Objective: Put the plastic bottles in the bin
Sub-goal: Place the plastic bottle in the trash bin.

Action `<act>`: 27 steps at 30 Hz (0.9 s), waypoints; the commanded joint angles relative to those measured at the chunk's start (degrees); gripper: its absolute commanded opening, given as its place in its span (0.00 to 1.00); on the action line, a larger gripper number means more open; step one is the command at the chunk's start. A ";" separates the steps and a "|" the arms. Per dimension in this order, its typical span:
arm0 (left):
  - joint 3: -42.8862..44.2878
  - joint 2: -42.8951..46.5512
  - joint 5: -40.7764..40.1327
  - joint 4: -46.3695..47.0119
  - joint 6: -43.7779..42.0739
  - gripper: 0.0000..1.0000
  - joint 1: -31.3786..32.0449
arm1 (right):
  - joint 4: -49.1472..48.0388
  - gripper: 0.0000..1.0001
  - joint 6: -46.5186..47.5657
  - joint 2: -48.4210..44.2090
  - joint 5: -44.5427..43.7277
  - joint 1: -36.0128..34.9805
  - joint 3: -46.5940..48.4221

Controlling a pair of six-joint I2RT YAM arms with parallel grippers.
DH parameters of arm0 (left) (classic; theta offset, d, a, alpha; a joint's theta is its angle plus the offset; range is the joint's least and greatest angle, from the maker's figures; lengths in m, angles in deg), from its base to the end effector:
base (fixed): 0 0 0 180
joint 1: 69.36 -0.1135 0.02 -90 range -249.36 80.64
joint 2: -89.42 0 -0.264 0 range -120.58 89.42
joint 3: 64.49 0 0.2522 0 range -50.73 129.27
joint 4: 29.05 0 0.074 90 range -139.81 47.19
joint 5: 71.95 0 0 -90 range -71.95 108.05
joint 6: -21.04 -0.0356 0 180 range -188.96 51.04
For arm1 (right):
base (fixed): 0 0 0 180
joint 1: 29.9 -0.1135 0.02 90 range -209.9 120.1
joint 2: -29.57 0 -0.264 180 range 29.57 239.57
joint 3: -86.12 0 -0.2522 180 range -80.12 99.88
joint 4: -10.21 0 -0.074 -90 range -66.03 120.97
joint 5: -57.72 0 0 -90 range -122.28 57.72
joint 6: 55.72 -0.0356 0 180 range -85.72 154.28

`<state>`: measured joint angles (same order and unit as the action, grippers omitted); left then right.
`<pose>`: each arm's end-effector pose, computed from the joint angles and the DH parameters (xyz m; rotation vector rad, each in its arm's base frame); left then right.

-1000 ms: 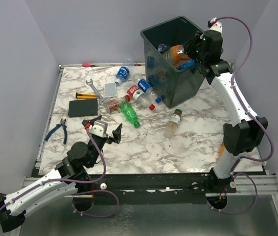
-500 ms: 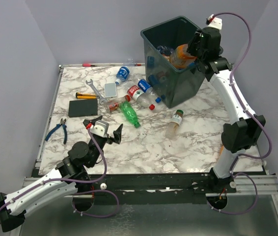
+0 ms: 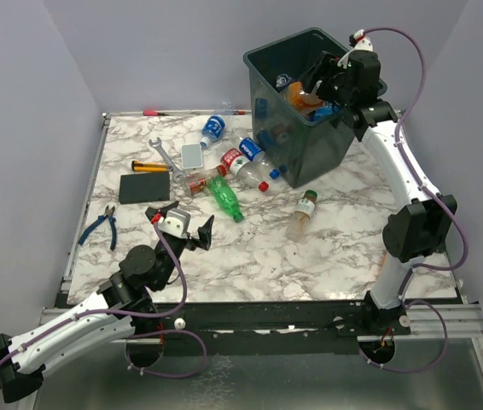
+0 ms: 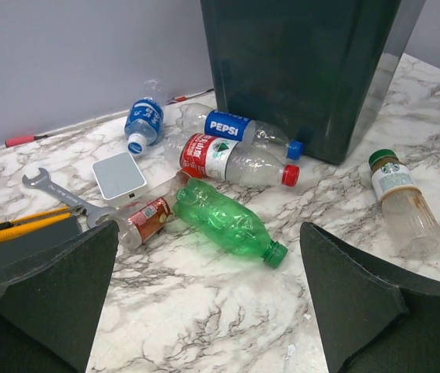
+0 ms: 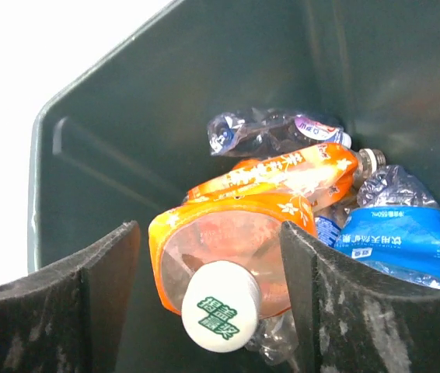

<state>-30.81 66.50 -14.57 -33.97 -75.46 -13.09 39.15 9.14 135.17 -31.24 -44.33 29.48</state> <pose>0.0871 -0.0958 0.2740 0.3464 1.4507 -0.2846 0.4247 0.1099 0.4235 0.1542 1.7882 0.5145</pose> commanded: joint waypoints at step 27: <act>4.46 -7.81 4.12 -0.08 13.04 0.99 0.09 | -3.03 0.84 -14.54 -70.15 4.53 -1.38 -70.01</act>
<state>-30.24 62.00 -14.53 -33.99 -70.66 -13.09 33.43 1.66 72.42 -24.44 -45.51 -30.58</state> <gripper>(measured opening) 0.991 0.830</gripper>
